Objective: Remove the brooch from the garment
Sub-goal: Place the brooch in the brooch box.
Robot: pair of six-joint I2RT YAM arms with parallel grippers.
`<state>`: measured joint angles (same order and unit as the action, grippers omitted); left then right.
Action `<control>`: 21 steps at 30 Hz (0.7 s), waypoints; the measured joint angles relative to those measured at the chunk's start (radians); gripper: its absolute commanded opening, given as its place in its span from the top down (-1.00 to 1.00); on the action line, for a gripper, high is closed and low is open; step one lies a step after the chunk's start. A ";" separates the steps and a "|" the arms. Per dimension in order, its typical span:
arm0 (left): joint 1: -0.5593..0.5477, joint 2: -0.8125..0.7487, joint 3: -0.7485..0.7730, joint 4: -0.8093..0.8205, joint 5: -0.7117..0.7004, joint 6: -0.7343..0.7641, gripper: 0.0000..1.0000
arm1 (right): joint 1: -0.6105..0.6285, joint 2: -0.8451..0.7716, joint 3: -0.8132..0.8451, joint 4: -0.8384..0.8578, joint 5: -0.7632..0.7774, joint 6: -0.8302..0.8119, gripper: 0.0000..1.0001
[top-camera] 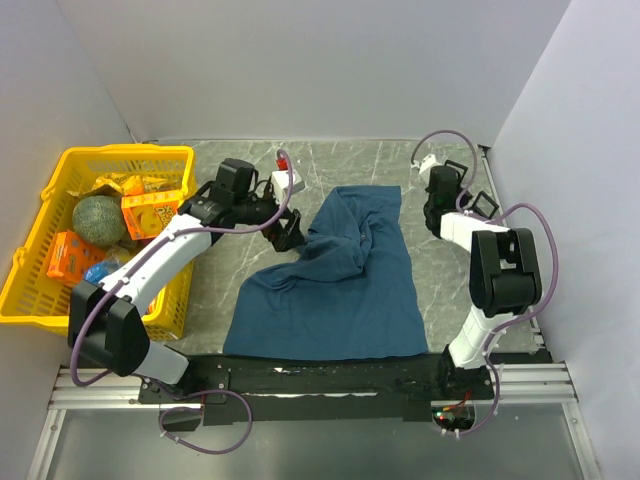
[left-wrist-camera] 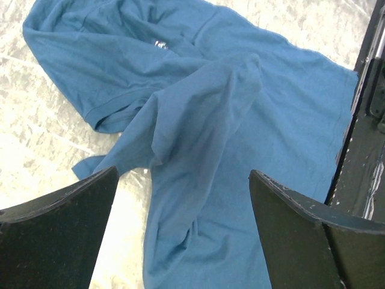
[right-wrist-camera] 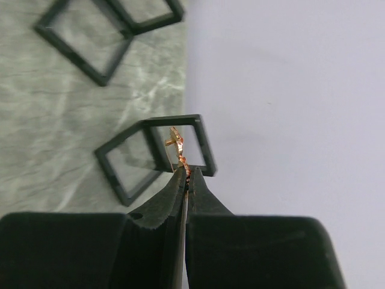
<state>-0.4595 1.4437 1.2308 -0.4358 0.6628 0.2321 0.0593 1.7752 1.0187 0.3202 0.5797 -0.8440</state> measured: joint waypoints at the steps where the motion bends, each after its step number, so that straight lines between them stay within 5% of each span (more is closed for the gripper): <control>1: 0.000 0.000 0.003 -0.010 -0.005 0.012 -0.92 | -0.008 0.000 0.000 0.012 0.004 -0.011 1.00; 21: 0.034 0.030 0.189 -0.369 -0.064 0.227 -0.92 | -0.045 0.077 -0.043 0.108 -0.021 -0.114 1.00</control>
<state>-0.4259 1.4738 1.4200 -0.8047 0.5987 0.4595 0.0143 1.8523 0.9760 0.4282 0.5587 -0.9585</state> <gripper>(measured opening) 0.963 0.018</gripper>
